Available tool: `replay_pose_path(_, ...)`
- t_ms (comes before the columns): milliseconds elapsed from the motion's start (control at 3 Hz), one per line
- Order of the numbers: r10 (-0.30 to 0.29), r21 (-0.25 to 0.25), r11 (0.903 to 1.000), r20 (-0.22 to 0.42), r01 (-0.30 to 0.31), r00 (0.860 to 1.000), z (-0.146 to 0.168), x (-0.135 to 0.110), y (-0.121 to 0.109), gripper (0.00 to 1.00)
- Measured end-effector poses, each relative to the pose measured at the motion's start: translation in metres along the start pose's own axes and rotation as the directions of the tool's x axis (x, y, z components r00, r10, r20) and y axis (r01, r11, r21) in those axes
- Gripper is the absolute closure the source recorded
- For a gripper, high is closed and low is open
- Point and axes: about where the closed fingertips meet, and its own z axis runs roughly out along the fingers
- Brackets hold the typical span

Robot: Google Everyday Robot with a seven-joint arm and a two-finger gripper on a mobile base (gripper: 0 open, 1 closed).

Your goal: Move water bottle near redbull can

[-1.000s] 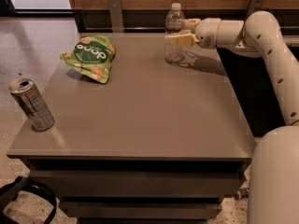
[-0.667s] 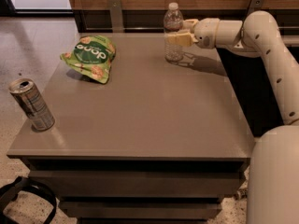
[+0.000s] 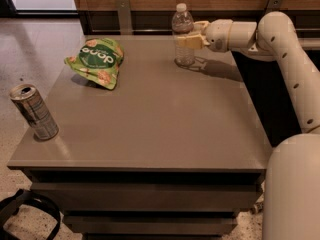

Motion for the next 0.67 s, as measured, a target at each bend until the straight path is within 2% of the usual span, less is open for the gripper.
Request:
replay_pose_path(333,0.0,-0.001,1.0,0.0,0.0,1.0,0.0,0.0,0.0,1.0)
replay_pose_path(667,0.003,-0.029,0.9996,-0.013,-0.003,1.0,-0.002,-0.021,0.013,1.0)
